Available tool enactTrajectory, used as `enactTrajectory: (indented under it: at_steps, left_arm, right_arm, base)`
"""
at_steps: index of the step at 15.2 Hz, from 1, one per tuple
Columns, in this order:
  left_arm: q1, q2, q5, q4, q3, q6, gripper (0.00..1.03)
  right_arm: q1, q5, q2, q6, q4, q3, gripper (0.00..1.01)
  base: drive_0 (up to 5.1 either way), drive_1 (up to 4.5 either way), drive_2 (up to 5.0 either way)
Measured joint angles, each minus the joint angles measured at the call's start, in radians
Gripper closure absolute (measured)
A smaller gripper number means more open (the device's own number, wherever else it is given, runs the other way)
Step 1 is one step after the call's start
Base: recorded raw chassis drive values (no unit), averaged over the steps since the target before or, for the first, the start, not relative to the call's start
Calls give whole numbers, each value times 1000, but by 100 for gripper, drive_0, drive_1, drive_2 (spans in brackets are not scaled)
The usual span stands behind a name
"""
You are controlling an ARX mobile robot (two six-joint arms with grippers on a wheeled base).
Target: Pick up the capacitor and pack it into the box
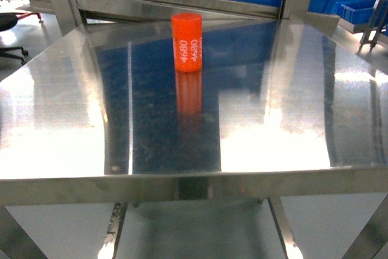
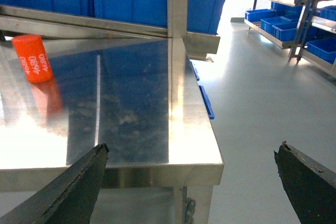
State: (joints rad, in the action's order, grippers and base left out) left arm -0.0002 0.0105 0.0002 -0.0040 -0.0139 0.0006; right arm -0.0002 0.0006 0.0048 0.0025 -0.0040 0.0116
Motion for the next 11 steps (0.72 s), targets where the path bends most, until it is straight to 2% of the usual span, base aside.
enactTrajectory:
  at_steps: [11]
  left_arm:
    - [0,0,-1,0,0,0,5]
  right_arm:
    - [0,0,0,0,-2,0,3]
  base:
    - [0,0,0]
